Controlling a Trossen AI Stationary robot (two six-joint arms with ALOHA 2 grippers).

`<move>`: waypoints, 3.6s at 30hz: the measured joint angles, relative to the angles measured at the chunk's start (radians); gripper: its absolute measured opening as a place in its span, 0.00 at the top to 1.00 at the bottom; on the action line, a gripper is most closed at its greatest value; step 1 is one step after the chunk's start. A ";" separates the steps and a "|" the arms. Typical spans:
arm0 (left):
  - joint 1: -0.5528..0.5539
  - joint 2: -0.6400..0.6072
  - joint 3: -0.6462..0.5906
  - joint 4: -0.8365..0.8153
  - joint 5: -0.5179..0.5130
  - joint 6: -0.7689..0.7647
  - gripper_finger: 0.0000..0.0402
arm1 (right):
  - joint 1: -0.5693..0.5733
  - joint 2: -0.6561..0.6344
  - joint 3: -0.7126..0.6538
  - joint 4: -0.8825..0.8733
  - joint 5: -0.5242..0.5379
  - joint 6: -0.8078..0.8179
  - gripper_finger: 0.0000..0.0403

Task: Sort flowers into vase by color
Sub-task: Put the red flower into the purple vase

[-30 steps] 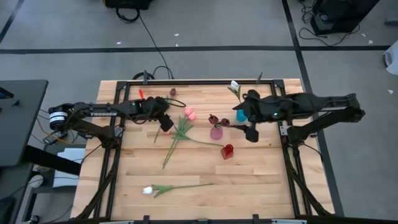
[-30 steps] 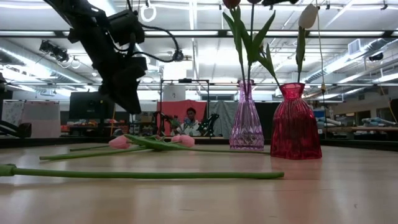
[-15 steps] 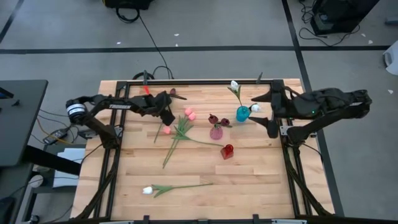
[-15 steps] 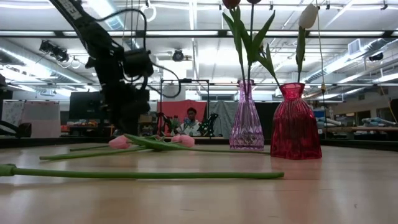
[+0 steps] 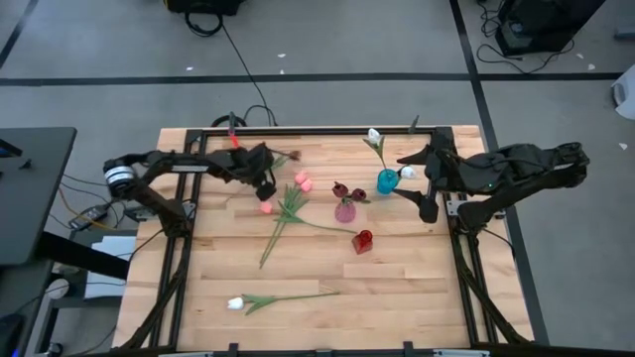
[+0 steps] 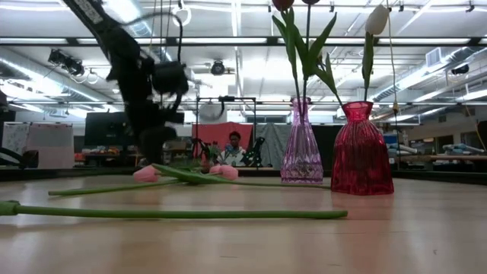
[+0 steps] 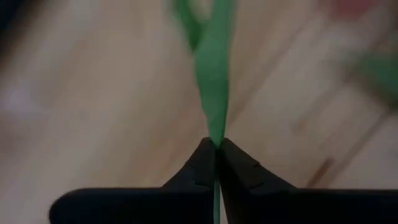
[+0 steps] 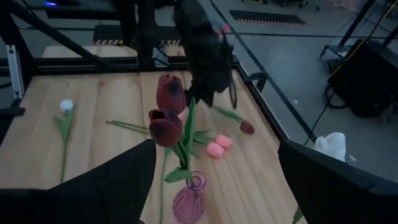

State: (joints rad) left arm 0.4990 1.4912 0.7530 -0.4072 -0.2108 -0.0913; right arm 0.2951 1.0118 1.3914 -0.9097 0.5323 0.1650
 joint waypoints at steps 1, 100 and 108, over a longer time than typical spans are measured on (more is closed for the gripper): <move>0.004 -0.028 0.023 -0.019 -0.006 0.011 0.97 | 0.000 0.000 0.000 0.000 0.000 0.000 0.14; -0.187 -0.272 0.280 0.357 0.277 0.293 0.57 | -0.441 0.050 0.137 0.112 -0.560 -0.155 0.94; -0.153 -0.332 0.108 0.411 0.261 0.218 0.57 | -0.441 0.068 0.137 0.134 -0.561 -0.129 0.94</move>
State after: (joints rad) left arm 0.3456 1.1592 0.8610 0.0035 0.0504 0.1270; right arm -0.1463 1.0794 1.5284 -0.7758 -0.0284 0.0356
